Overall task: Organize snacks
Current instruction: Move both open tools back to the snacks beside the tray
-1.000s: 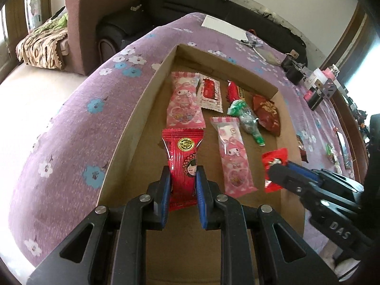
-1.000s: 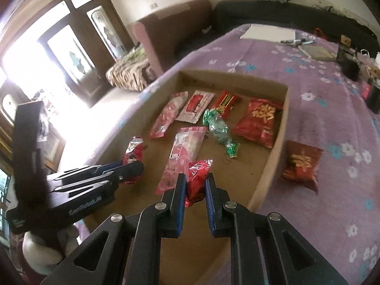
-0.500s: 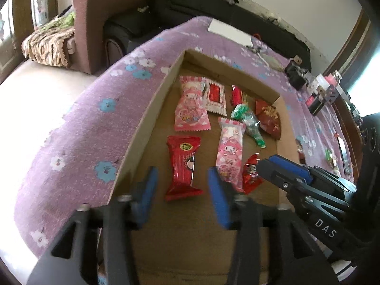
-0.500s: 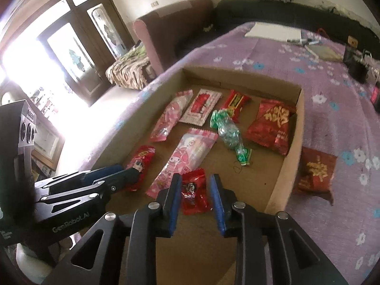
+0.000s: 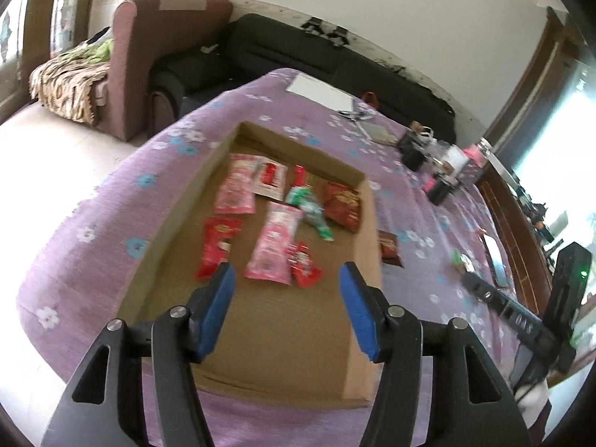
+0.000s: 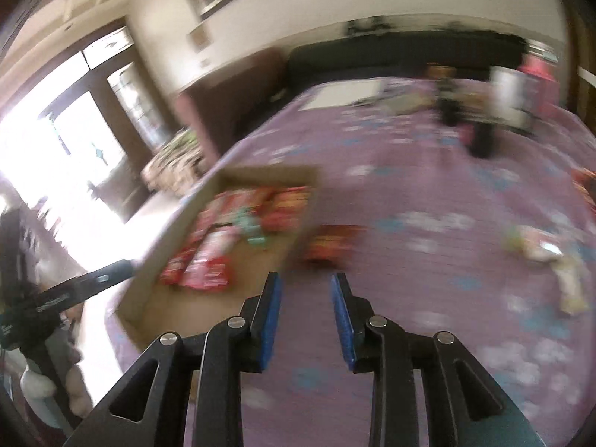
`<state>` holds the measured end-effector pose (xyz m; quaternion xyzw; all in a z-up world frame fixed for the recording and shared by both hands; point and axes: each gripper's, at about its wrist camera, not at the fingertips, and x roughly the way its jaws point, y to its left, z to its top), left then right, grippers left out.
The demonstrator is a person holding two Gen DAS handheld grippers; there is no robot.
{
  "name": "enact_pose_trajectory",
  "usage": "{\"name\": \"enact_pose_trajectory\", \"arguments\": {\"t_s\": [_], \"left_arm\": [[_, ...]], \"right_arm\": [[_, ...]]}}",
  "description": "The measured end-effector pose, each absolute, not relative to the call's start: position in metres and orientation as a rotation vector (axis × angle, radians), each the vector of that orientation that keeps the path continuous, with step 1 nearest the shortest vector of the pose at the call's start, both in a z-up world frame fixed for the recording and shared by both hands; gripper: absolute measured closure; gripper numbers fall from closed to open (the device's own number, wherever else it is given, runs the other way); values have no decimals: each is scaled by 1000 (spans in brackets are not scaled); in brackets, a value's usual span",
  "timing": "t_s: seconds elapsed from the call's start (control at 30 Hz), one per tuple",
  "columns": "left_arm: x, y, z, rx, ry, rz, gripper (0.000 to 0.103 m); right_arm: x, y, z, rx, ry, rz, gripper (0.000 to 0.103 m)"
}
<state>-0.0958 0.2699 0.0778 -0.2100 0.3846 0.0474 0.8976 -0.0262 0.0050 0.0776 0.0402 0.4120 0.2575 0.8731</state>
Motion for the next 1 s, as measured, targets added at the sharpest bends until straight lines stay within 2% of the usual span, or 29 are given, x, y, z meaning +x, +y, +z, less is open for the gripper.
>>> {"name": "enact_pose_trajectory", "arguments": {"t_s": [0.2, 0.37, 0.7, 0.87, 1.0], "left_arm": [[-86, 227, 73, -395, 838, 8, 46], [-82, 189, 69, -339, 878, -75, 46], [-81, 153, 65, -250, 911, -142, 46], [-80, 148, 61, -252, 930, -151, 46], [-85, 150, 62, -248, 930, -151, 46]], "right_arm": [[-21, -124, 74, 219, 850, 289, 70], [-26, -188, 66, 299, 840, 176, 70], [-2, -183, 49, 332, 844, 192, 68], [49, -173, 49, 405, 857, 159, 64], [99, -163, 36, 343, 926, 39, 63]]}}
